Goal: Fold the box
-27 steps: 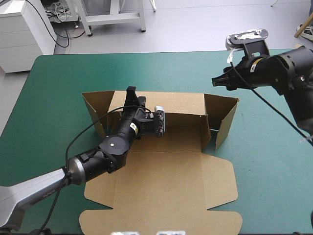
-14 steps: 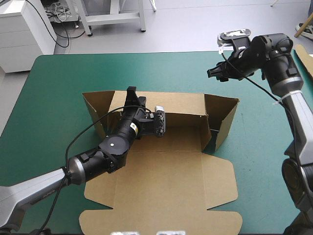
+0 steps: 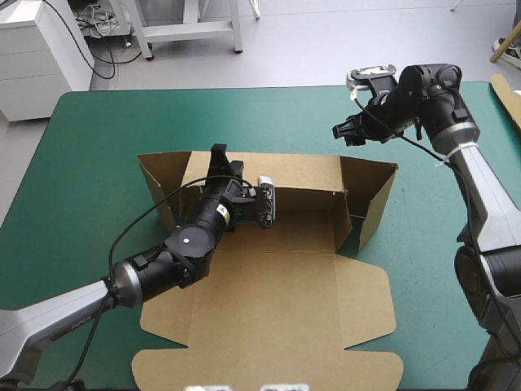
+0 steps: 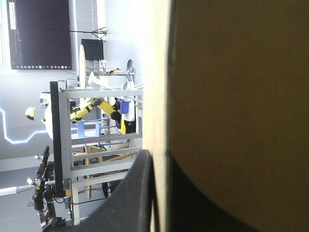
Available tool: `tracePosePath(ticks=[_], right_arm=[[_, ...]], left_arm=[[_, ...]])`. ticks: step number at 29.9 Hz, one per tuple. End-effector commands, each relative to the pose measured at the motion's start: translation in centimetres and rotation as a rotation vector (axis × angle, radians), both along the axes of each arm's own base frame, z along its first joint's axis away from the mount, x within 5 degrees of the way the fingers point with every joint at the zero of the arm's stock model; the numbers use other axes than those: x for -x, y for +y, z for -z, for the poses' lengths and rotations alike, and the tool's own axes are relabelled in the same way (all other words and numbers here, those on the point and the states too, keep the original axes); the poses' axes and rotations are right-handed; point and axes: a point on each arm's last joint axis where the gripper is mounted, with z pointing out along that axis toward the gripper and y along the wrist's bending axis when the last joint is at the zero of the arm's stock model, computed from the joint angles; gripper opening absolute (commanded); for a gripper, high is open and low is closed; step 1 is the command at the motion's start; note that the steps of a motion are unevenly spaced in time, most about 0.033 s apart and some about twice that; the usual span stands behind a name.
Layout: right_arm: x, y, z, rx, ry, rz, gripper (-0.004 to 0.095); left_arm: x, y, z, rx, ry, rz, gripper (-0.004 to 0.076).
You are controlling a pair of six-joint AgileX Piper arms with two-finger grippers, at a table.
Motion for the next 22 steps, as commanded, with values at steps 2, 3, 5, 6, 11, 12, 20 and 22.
tracePosePath(ticks=[2, 3, 5, 6, 11, 12, 20, 22], right_arm=[[1.6, -0.2, -1.6, -0.023, -0.052, -0.008, 0.0534], [1.8, -0.2, -1.3, -0.022, -0.041, -0.009, 0.0534], [2.2, -0.2, -0.9, -0.022, -0.023, -0.009, 0.0534], [2.5, -0.2, -0.8, -0.028, -0.013, -0.01, 0.0534], [3.9, -0.2, -1.3, -0.064, -0.007, -0.015, 0.0534], [4.3, -0.1, -1.4, -0.073, -0.01, -0.029, 0.0534], [6.6, -0.4, -0.4, -0.067, 0.039, -0.056, 0.0533], [7.3, -0.4, -0.4, -0.078, 0.042, -0.069, 0.0531]], left_arm=[[0.3, 0.2, -1.3, 0.052, -0.02, 0.0, -0.0008], [0.3, 0.2, -1.3, 0.052, -0.02, 0.0, -0.0008], [0.3, 0.2, -1.3, 0.052, -0.02, 0.0, -0.0008], [0.3, 0.2, -1.3, 0.052, -0.02, 0.0, -0.0008], [0.3, 0.2, -1.3, 0.052, -0.02, 0.0, -0.0008], [0.3, 0.2, -1.3, 0.051, -0.02, -0.002, -0.0008], [0.3, 0.2, -1.3, 0.051, -0.021, -0.004, -0.0008], [0.3, 0.2, -1.3, 0.051, -0.021, -0.004, -0.0008]])
